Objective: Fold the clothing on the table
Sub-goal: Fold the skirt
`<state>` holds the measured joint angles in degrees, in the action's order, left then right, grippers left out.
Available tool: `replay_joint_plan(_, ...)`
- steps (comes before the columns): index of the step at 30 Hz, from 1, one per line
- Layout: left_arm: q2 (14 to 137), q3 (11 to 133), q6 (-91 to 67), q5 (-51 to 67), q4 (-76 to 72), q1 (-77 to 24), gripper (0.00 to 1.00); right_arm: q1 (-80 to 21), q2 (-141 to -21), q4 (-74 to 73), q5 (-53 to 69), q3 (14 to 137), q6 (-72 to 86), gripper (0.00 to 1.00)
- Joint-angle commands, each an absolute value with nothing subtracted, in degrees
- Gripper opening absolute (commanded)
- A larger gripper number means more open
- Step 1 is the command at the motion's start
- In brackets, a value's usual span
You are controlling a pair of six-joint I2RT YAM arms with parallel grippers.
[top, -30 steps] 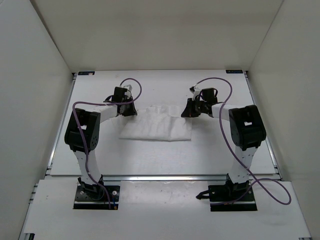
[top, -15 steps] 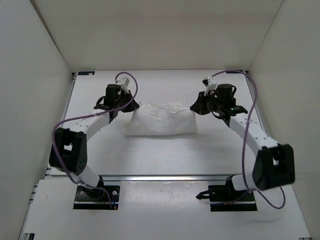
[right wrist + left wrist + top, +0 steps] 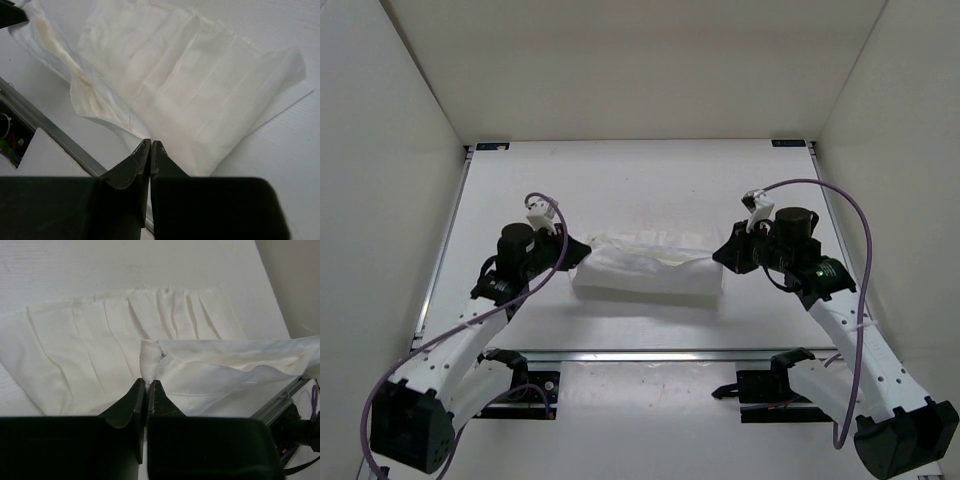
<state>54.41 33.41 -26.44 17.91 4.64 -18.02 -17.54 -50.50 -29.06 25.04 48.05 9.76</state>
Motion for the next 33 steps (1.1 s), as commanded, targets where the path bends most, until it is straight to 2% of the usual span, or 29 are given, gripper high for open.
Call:
replay_joint_plan(1, 48.8, 32.6, -28.4, 17.8, 5.2, -16.3, 0.00, -15.1, -50.3, -31.6, 26.6, 49.1, 11.9, 0.00)
replay_joint_plan(5, 52.5, 35.3, -27.1, 18.3, 4.8, -14.3, 0.00, -12.0, -58.6, -28.1, 26.5, 51.4, 11.5, 0.00)
replay_joint_plan(8, 60.2, 37.1, -26.0, 18.1, 2.7, -13.9, 0.00, -10.0, -66.8, -23.1, 27.2, 53.2, 12.5, 0.00)
replay_joint_plan(13, 70.3, 37.3, -27.9, 16.9, -3.3, -12.5, 0.00, -10.9, -82.2, -18.2, 25.3, 60.3, 12.9, 0.00)
replay_joint_plan(19, 82.1, 40.7, -26.9, 16.5, -7.1, -10.6, 0.00, -12.1, -92.8, -11.3, 27.8, 65.4, 12.3, 0.00)
replay_joint_plan(24, 85.9, 44.6, -26.0, 18.5, -8.4, -10.5, 0.00, -12.4, -88.5, -7.6, 24.5, 63.1, 10.2, 0.00)
replay_joint_plan(29, 85.4, 59.9, -26.9, 22.1, -4.1, -10.7, 0.00, -10.5, -76.1, -4.9, 19.8, 62.5, 9.7, 0.00)
replay_joint_plan(33, 82.4, 74.1, -27.2, 22.6, 4.3, -9.9, 0.00, -8.0, -74.4, -14.3, 23.1, 76.3, 8.0, 0.00)
